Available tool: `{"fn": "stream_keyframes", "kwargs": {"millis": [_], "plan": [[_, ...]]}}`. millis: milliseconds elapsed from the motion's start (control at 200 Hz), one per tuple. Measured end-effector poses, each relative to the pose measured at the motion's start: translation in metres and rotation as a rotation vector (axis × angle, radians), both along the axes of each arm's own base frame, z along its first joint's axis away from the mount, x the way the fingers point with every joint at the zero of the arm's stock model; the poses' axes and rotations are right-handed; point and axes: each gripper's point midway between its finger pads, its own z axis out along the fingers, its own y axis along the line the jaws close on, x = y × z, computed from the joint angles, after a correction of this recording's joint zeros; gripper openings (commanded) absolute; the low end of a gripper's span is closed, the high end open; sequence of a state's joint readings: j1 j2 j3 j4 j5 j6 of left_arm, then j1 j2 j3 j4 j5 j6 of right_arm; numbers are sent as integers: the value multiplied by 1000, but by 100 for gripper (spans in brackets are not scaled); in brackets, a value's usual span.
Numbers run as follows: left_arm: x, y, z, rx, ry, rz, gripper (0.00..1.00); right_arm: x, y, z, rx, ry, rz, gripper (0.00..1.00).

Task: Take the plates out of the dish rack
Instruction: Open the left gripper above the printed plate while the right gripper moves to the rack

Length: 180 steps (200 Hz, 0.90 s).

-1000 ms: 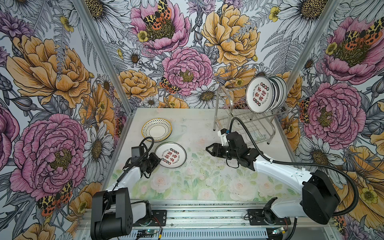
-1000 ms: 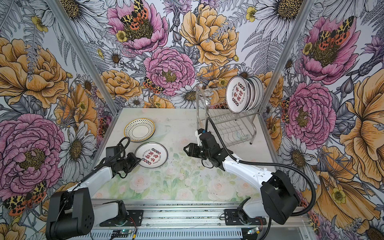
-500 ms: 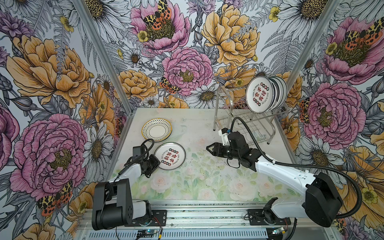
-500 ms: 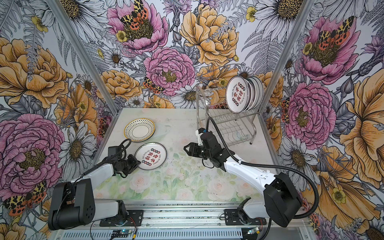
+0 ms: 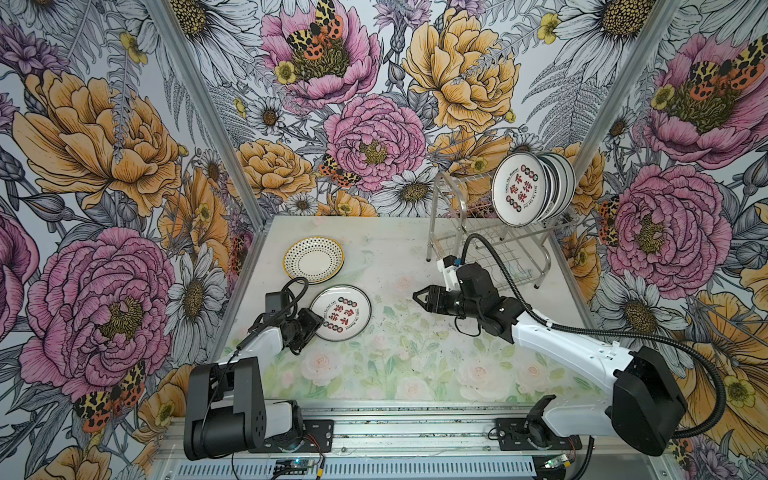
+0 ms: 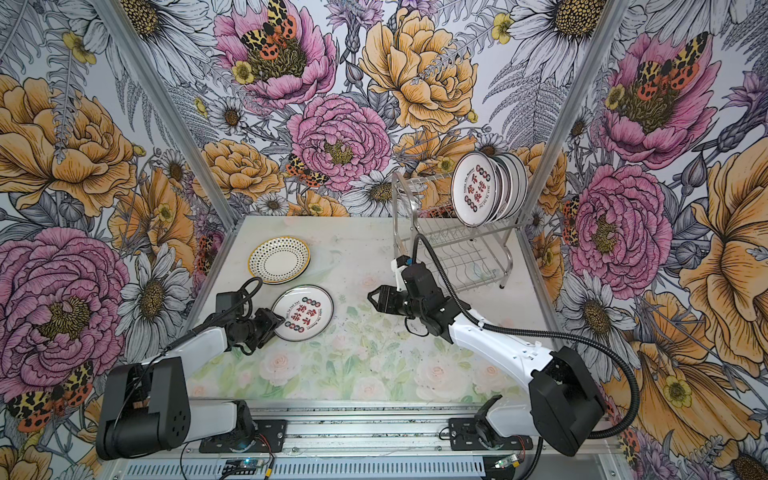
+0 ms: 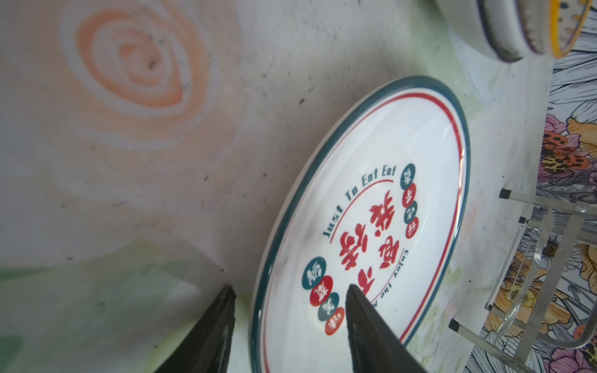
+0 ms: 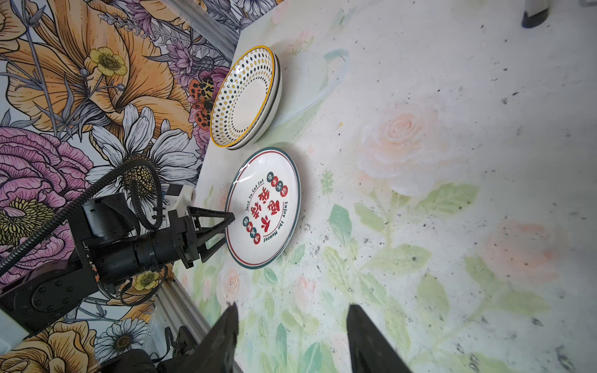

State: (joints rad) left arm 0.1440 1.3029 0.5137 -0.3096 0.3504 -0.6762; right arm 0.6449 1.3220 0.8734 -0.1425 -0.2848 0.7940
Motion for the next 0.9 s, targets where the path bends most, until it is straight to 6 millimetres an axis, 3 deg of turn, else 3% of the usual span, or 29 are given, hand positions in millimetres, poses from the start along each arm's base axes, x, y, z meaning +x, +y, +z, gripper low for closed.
{"fn": "stream_keyframes", "kwargs": {"millis": [185,245,280,345,445,625,700,901], "plan": [[-7,6,10,11,-6,21,67,-5,-2,18,17,-54,21,56],[-8,6,19,14,-30,24,76,-7,-3,27,24,-82,29,58],[-9,6,24,16,-46,24,87,-8,-4,34,27,-100,35,59],[-10,6,34,20,-68,28,91,-10,-4,50,38,-139,44,63],[-10,6,49,28,-103,26,98,-10,-5,87,66,-231,57,69],[-5,7,74,36,-148,25,99,-3,-20,172,122,-427,34,85],[-3,6,83,37,-163,20,99,2,-36,204,134,-495,-5,99],[6,-19,113,55,-212,-59,99,18,-90,266,105,-643,-136,99]]}}
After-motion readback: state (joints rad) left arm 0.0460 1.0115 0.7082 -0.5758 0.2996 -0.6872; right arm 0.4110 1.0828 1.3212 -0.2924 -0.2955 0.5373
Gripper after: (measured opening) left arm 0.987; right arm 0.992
